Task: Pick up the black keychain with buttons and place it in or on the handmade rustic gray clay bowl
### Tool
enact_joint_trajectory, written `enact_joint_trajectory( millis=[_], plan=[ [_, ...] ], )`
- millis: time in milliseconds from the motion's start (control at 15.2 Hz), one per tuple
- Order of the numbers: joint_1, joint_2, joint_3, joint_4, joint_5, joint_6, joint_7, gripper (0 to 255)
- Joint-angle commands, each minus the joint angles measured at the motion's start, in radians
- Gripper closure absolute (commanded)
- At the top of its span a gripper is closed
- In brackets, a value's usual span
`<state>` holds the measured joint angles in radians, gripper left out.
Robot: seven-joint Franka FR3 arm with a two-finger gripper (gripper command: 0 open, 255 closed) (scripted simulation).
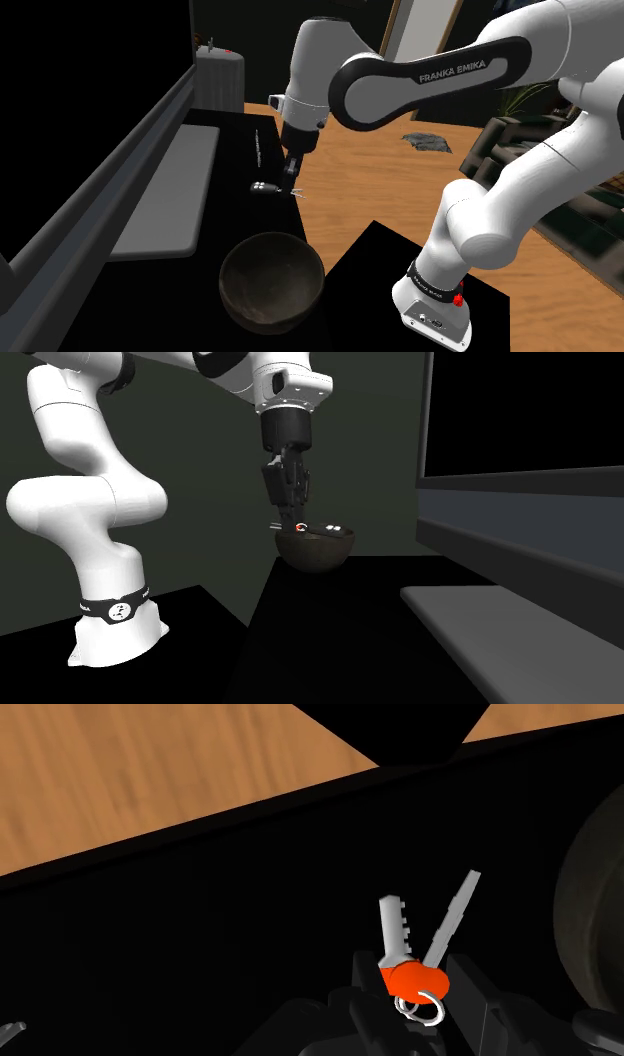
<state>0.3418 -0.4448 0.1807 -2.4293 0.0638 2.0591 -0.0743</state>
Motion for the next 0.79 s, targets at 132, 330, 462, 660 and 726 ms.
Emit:
enact_joint_trajectory(
  millis=[132, 330, 462, 660, 726],
  plan=[
    [-0.001, -0.015, -0.005, 0.044, -0.001, -0.059, -0.002, 255],
    [-0.001, -0.021, -0.007, 0.076, -0.002, -0.098, -0.003, 255],
    [0.020, -0.036, 0.028, 0.072, 0.014, -0.106, 0.044, 255],
    [0.051, -0.049, 0.083, 0.074, 0.038, -0.119, 0.116, 255],
    [0.061, -0.051, 0.101, 0.077, 0.045, -0.122, 0.140, 255]
  ],
)
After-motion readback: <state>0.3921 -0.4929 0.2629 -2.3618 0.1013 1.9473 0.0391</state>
